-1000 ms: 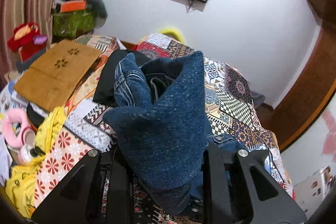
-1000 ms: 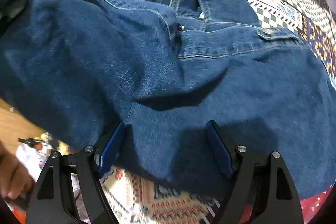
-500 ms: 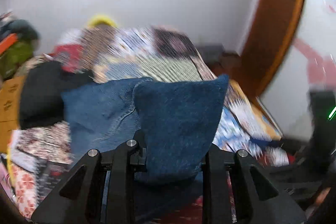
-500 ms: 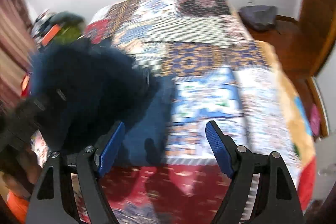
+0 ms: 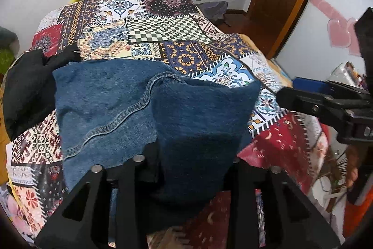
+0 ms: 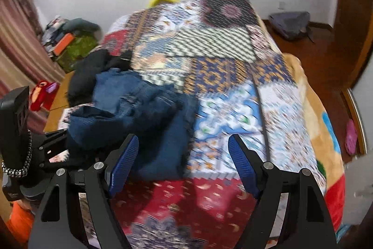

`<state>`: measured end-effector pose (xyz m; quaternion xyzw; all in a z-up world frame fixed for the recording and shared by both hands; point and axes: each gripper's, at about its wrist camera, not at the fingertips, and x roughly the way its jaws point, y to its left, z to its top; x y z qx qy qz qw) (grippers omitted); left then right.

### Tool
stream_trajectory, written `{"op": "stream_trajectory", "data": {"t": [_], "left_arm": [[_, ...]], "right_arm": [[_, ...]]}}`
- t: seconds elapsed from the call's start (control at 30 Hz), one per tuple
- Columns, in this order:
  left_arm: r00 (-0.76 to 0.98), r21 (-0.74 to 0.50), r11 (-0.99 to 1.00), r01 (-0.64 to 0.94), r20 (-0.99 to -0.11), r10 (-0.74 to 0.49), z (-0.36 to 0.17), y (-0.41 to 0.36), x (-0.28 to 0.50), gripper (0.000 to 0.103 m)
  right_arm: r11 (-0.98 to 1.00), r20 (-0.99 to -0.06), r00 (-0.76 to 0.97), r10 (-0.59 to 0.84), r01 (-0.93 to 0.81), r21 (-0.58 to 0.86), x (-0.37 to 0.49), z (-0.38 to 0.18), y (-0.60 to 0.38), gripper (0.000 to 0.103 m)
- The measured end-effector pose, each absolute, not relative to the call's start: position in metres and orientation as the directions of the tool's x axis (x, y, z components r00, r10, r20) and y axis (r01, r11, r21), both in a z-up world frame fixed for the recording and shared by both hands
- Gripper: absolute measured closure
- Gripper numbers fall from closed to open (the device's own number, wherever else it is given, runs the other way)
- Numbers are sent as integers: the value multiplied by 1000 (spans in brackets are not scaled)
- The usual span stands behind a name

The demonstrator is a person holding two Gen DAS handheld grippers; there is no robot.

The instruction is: Fold large clothes

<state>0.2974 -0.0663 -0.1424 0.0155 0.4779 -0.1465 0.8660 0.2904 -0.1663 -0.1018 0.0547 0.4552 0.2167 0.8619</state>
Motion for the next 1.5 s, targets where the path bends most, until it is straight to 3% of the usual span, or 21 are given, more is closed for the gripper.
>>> {"op": "stream_trajectory", "data": {"t": [0.03, 0.1, 0.27, 0.37, 0.53, 0.67, 0.97, 1.5], "left_arm": [[507, -148, 951, 270, -818, -271, -134, -57, 292, 45], [533, -204, 943, 261, -784, -317, -120, -41, 282, 35], [629, -162, 961, 222, -730, -269, -93, -8, 261, 32], [665, -114, 982, 150, -723, -186, -93, 20, 257, 22], [599, -19, 998, 53, -800, -47, -130, 56, 261, 22], [499, -25, 999, 38, -866, -41, -170, 68, 260, 22], [506, -113, 993, 23, -856, -109, -190, 61, 251, 21], [567, -67, 997, -31, -823, -38, -160, 87, 272, 21]], "right_arm": [[896, -755, 494, 430, -337, 290, 291, -100, -161, 27], [882, -745, 490, 452, -369, 293, 294, -96, -147, 27], [853, -745, 446, 496, -410, 322, 301, -97, -117, 27], [835, -758, 399, 516, -431, 342, 302, -107, -102, 27], [853, -827, 354, 437, -454, 257, 302, -138, -87, 27], [876, -861, 334, 385, -425, 227, 306, -158, -110, 27], [875, -875, 282, 393, -407, 262, 302, -187, -137, 22], [861, -866, 272, 419, -421, 285, 331, -153, -93, 20]]}}
